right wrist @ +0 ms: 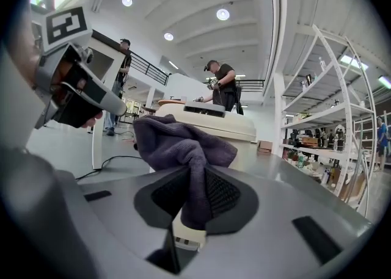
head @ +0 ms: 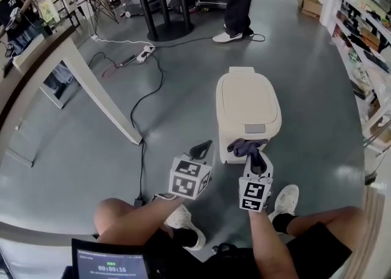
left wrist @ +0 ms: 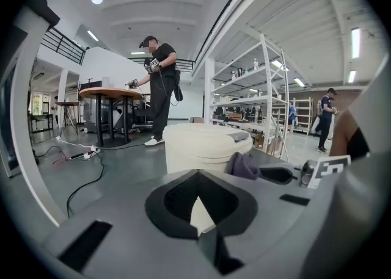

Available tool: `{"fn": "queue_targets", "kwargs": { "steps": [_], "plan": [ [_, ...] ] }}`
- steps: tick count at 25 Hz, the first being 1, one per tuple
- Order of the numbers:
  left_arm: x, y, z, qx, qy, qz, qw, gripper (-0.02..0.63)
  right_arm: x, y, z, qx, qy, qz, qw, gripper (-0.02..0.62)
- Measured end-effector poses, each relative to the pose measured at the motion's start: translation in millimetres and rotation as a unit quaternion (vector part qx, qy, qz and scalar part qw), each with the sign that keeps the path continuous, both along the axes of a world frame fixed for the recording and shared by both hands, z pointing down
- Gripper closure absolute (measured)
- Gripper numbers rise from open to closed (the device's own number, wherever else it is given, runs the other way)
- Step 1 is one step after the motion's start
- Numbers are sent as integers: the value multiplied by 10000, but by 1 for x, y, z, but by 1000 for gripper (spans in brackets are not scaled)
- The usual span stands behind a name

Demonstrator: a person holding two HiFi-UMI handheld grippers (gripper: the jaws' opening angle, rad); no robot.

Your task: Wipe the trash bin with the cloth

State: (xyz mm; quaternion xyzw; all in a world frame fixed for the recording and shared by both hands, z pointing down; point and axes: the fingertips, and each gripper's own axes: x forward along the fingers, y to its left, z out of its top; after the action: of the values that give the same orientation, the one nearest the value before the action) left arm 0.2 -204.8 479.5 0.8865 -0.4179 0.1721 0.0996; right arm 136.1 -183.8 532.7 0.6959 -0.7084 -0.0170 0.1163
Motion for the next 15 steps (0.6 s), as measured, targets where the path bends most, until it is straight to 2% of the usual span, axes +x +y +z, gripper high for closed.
{"fn": "queue_targets", "kwargs": {
  "steps": [9, 15],
  "plan": [
    [27, -1, 13, -189, -90, 267, 9994, 606, 55, 0, 20, -308, -255, 564, 9976, 526],
    [23, 2, 21, -242, -172, 276, 9992, 606, 91, -3, 30, -372, -280, 779, 9959, 526]
  ]
}}
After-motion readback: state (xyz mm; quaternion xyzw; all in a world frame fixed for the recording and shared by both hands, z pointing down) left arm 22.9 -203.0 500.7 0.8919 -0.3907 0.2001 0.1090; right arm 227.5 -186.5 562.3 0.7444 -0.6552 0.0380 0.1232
